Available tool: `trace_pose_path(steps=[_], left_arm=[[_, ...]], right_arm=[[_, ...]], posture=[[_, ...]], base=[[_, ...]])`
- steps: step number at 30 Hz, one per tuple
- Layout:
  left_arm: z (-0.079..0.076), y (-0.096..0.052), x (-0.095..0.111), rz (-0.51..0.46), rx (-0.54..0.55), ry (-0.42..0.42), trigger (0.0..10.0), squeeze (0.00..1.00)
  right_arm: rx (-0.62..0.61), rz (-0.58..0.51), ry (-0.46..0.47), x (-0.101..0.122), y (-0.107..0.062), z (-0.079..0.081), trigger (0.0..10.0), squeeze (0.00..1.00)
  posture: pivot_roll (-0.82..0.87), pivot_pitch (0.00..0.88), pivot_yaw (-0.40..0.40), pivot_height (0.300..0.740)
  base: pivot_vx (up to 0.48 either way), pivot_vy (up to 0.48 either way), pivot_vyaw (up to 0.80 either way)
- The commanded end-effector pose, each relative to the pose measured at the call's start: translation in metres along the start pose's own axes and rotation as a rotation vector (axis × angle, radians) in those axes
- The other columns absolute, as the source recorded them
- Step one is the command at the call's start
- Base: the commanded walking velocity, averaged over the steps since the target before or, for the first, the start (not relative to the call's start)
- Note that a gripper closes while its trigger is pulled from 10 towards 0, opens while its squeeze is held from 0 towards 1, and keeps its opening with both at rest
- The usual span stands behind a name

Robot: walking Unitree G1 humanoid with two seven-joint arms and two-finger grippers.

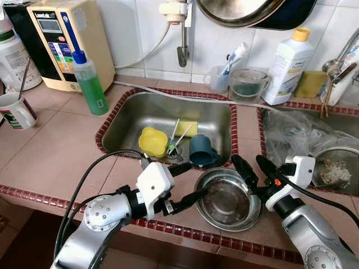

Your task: Kitchen organization

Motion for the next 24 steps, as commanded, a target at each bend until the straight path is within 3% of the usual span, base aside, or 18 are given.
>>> trace_pose_path(steps=[1, 10, 15, 24], left_arm=[[0.001, -0.001, 0.004, -0.002, -0.004, 0.015, 10.0, 0.00], [0.002, -0.001, 0.004, -0.002, 0.004, 0.012, 10.0, 0.00], [0.003, -0.001, 0.004, 0.000, 0.002, 0.014, 10.0, 0.00], [0.004, -0.001, 0.005, 0.002, -0.003, 0.014, 10.0, 0.00]], right_arm=[[0.007, 0.016, 0.016, 0.001, -0.001, -0.002, 10.0, 0.00], [-0.018, 0.075, 0.033, -0.008, -0.005, -0.005, 10.0, 0.00], [0.008, 0.157, 0.054, -0.022, -0.012, 0.001, 10.0, 0.00], [0.036, 0.182, 0.120, -0.029, -0.015, 0.008, 10.0, 0.00]], posture=[[-0.22, 0.030, 0.031, 0.740], [-0.22, 0.034, 0.032, 0.740], [-0.23, 0.037, 0.036, 0.740], [-0.23, 0.046, 0.041, 0.740]], base=[[0.000, 0.000, 0.00], [0.000, 0.000, 0.00], [0.000, 0.000, 0.00], [0.000, 0.000, 0.00]])
Point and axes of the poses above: a point about 5 cm out from each wrist's last joint towards the gripper, its own y axis pointing out of the wrist towards the gripper, its own x axis along the axis of the wrist's last joint, z = x × y, the point moved 3 cm from there along y, pointing out of the wrist towards the gripper, and after that the axes turned 4 degrees about -y, right-handed, at the moved point
